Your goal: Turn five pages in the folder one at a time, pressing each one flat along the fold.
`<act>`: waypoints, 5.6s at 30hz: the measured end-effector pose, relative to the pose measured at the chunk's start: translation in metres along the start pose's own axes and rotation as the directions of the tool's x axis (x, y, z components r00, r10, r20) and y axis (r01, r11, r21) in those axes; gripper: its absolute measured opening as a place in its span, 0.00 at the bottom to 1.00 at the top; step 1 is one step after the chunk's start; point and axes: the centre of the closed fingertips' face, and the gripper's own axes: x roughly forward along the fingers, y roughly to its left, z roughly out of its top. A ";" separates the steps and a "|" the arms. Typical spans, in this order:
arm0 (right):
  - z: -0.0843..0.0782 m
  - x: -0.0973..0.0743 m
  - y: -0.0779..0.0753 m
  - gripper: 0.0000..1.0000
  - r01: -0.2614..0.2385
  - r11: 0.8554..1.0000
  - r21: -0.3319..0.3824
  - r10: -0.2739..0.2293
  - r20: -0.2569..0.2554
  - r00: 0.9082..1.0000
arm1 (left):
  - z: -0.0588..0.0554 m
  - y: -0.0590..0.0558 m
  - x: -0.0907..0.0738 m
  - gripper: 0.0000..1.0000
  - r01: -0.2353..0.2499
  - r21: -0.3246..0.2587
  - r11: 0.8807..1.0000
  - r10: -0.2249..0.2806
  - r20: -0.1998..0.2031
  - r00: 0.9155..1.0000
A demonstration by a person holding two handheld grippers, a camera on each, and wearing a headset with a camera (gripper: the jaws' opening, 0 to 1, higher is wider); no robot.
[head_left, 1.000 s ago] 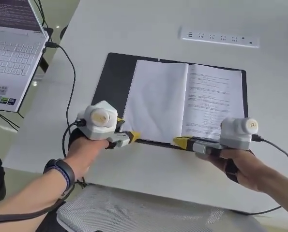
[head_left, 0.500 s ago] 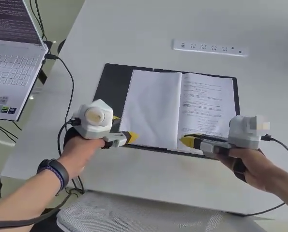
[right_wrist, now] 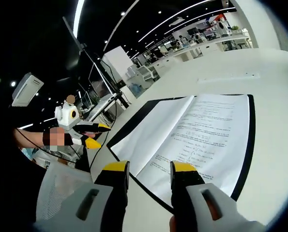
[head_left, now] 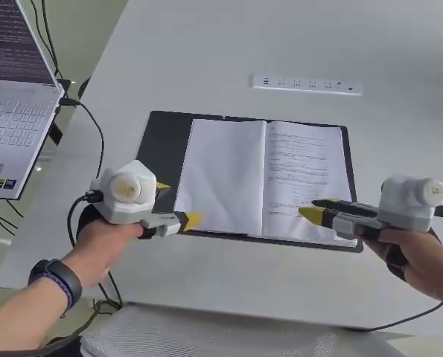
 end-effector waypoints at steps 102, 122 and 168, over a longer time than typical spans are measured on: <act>-0.039 -0.120 -0.009 0.70 0.268 0.957 -0.112 -0.270 -0.003 0.963 | 0.111 -0.169 0.129 0.68 0.325 0.252 0.912 -0.333 -0.008 0.943; -0.048 -0.122 -0.015 0.68 0.258 0.961 -0.097 -0.262 -0.028 0.965 | 0.065 -0.200 0.217 0.65 0.334 0.186 0.924 -0.316 -0.118 0.941; -0.023 -0.078 -0.061 0.57 0.201 0.979 -0.012 -0.201 0.014 0.979 | 0.066 -0.189 0.223 0.47 0.254 0.308 0.917 -0.250 -0.054 0.967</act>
